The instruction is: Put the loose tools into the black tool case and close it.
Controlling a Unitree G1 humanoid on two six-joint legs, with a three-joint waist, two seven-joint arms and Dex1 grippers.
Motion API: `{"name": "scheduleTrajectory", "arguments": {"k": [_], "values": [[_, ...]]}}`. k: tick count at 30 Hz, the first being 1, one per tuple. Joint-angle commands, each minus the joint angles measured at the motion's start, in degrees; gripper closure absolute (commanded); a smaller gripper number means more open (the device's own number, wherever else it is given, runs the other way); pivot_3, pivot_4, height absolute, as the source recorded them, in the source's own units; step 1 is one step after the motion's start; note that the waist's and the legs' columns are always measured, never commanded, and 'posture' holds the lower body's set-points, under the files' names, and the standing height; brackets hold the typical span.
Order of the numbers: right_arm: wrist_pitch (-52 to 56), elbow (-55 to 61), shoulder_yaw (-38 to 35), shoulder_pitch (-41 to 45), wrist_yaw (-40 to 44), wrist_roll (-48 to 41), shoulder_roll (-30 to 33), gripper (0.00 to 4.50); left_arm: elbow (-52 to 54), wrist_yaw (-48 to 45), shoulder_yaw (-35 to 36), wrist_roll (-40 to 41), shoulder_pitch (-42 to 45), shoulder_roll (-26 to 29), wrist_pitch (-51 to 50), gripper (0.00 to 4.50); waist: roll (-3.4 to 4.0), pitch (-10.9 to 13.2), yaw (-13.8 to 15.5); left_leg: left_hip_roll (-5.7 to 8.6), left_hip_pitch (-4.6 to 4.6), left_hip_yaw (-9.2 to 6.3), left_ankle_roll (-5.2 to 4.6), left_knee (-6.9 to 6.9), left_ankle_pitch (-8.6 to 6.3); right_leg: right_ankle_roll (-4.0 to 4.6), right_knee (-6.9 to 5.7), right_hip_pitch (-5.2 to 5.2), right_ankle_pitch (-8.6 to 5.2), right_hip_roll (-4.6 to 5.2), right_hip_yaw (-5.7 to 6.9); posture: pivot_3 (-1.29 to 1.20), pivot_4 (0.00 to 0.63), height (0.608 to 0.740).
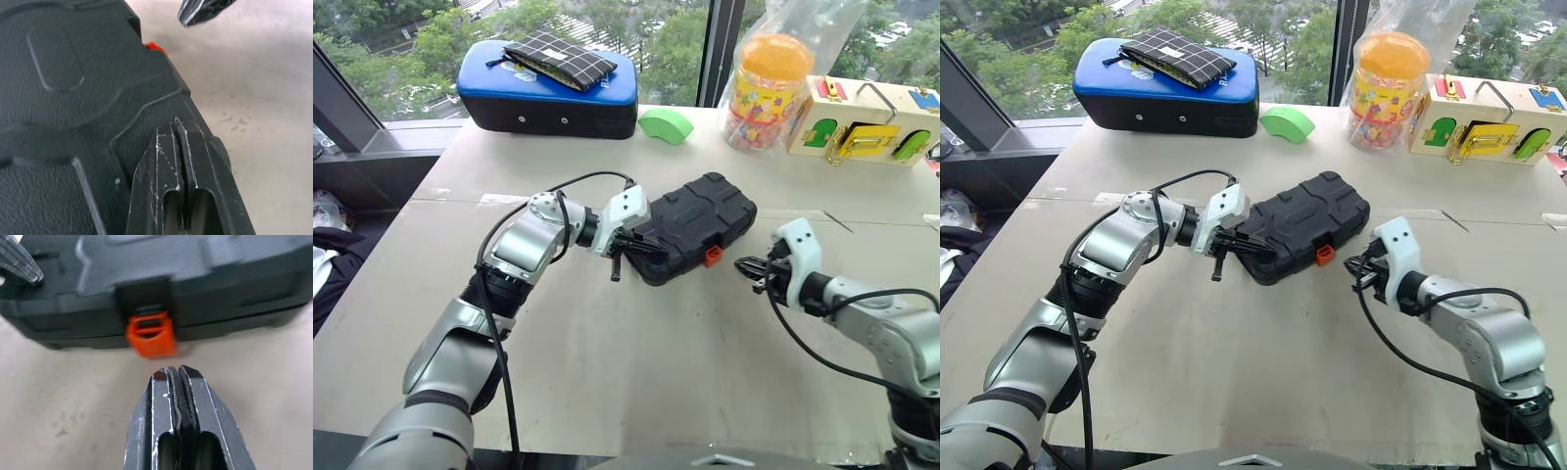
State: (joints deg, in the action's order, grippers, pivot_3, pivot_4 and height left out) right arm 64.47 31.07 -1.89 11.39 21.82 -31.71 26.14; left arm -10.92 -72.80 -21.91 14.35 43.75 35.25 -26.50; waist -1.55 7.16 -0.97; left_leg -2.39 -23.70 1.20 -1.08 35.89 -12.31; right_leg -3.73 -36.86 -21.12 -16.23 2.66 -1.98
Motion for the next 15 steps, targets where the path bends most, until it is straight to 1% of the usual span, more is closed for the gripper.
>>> {"name": "scheduleTrajectory", "arguments": {"k": [1, 4, 7, 11, 15], "values": [[-1.45, -2.16, 2.45, 1.94, -1.87, 1.93, -1.71, 4.50, -2.29, -1.33, -2.15, -3.36, -1.35, 0.58, -0.35, 4.46, 0.01, -0.01, 0.09, 0.00, -0.01, 0.00, 0.00, 0.00, 0.00, 0.00, 0.00, 0.00, 0.00, 0.00, 0.00, 0.00, 0.150, 0.740], [-3.50, -6.55, 3.59, 3.68, -3.49, 4.15, -4.10, 4.50, -0.92, -1.91, -2.06, -3.24, -1.44, 0.78, -1.56, 4.46, 0.01, -0.03, 0.14, 0.01, -0.03, 0.01, 0.00, 0.02, 0.00, 0.00, 0.00, -0.01, 0.00, 0.01, -0.01, 0.00, 0.150, 0.740], [-4.55, -9.17, 4.52, 5.17, -3.18, 4.84, -5.55, 4.50, 0.79, -1.81, -2.08, -3.13, -1.62, 0.73, -3.19, 4.46, 0.01, -0.03, 0.18, 0.01, -0.03, -0.01, 0.00, 0.02, 0.00, -0.01, -0.01, -0.01, 0.00, 0.00, 0.01, 0.00, 0.150, 0.740], [-5.13, -11.34, 7.04, 5.98, -2.01, 5.44, -6.50, 4.50, 2.47, -1.42, -1.98, -3.08, -1.83, 0.72, -4.88, 4.46, 0.03, -0.04, 0.17, 0.00, -0.02, -0.04, 0.00, -0.01, 0.00, -0.01, -0.03, -0.02, 0.00, -0.01, 0.03, 0.00, 0.150, 0.740], [-6.53, -13.35, 7.43, 7.13, -2.18, 5.97, -8.28, 4.50, 3.23, -1.06, -1.53, -3.03, -1.75, 0.91, -6.03, 4.46, 0.02, -0.04, 0.15, 0.00, -0.03, -0.04, 0.00, -0.01, 0.00, -0.01, -0.03, -0.02, 0.00, -0.01, 0.04, 0.00, 0.150, 0.740]]}}
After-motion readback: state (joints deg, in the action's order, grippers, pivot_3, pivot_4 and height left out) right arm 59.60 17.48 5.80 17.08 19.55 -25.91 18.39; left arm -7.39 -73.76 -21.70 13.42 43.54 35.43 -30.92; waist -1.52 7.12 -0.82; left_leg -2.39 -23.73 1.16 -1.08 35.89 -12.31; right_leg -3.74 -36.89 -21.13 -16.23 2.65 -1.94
